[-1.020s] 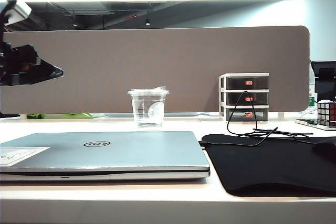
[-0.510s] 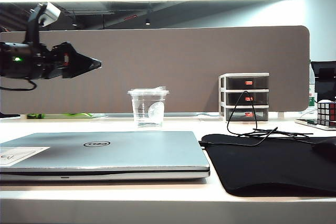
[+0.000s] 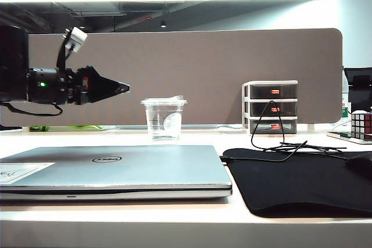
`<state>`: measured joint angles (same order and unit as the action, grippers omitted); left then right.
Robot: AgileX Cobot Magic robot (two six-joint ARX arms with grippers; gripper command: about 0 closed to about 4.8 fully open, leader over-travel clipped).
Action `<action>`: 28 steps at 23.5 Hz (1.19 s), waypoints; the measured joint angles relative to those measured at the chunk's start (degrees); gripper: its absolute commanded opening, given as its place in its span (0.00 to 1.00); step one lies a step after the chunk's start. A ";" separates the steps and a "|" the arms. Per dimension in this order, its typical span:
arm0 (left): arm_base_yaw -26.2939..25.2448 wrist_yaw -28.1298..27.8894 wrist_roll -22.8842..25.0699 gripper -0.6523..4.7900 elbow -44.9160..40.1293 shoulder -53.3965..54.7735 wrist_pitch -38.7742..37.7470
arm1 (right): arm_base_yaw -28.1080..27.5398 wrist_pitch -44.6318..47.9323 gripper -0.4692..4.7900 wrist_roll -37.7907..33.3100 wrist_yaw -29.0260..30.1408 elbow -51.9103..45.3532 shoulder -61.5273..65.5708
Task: Pick up the coffee cup and place it over the laptop.
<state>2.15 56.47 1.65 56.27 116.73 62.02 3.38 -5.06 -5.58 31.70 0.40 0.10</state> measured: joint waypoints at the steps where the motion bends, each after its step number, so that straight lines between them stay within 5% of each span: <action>1: 0.00 0.04 0.02 1.00 1.09 0.74 -1.14 | 0.00 0.00 0.08 0.00 0.02 0.00 0.00; 20: 1.99 8.90 4.44 1.00 17.44 12.87 -18.40 | 0.00 -0.13 0.08 0.04 -0.02 0.00 0.00; 28: 2.10 12.39 6.60 1.00 22.14 12.85 -20.22 | 0.00 -1.14 0.08 1.16 -0.09 0.00 0.00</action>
<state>4.25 68.86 8.25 78.41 129.58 41.80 3.38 -6.20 -4.43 31.62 0.40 0.10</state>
